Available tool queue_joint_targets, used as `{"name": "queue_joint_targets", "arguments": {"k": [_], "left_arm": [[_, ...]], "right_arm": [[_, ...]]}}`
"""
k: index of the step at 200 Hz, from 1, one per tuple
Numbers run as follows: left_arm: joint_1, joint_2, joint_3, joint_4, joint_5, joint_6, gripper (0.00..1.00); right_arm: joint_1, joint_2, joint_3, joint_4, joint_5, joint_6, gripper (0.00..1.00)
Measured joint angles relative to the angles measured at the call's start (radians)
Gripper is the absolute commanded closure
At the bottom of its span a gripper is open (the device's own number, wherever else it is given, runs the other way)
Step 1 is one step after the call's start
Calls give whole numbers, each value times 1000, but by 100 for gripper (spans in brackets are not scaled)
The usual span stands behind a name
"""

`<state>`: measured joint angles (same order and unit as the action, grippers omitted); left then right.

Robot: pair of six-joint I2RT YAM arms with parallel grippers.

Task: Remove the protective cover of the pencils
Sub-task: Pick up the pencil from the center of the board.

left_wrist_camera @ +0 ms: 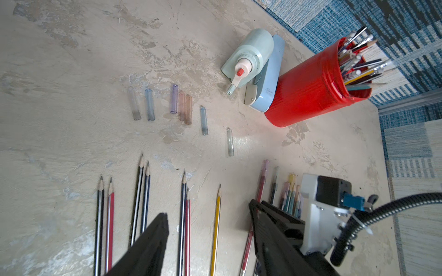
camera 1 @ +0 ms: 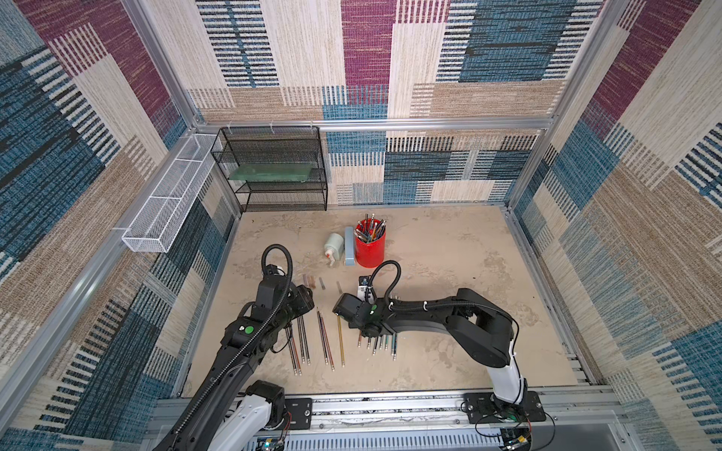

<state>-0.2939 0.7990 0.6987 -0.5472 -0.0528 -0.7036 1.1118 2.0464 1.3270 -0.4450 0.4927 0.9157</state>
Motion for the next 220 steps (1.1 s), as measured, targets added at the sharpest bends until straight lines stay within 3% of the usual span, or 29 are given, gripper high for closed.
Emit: {"name": "queue_joint_targets", "arguments": {"k": [63,136,188,220], "left_arm": [[3,-9,19,-45,-26,-41,19],[6,-34,11,-55,-48,-103,11],[10,-38,76,-51,-9,-96,14],[10,-91,-58,44,90,-105,15]], "right_arm": [[6,13,21,-64,36,1,73],[14,48,62,-77,63,0,86],[15,41,39,-48,76,-2,91],[19,29,27,-31,63,-17,93]]}}
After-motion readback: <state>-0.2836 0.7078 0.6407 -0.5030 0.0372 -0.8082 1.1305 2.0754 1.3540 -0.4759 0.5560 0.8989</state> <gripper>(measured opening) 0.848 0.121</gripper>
